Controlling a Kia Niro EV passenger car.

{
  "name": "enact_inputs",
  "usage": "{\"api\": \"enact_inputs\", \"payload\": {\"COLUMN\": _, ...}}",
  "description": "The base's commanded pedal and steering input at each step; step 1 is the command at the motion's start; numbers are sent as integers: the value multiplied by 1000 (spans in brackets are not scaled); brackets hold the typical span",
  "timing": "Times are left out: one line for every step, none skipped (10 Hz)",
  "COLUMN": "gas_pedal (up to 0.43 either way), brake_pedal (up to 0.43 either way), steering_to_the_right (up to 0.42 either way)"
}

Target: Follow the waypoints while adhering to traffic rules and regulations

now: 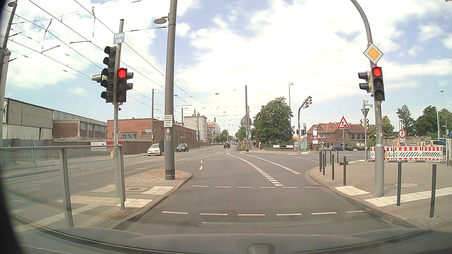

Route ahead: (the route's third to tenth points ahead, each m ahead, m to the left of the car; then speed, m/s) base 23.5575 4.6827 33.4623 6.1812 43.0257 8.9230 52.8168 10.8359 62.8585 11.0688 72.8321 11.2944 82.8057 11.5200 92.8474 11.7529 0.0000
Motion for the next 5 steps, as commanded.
{"api": "enact_inputs", "payload": {"gas_pedal": 0, "brake_pedal": 293, "steering_to_the_right": -11}}
{"api": "enact_inputs", "payload": {"gas_pedal": 0, "brake_pedal": 293, "steering_to_the_right": -11}}
{"api": "enact_inputs", "payload": {"gas_pedal": 0, "brake_pedal": 293, "steering_to_the_right": -11}}
{"api": "enact_inputs", "payload": {"gas_pedal": 0, "brake_pedal": 293, "steering_to_the_right": -12}}
{"api": "enact_inputs", "payload": {"gas_pedal": 0, "brake_pedal": 293, "steering_to_the_right": -11}}
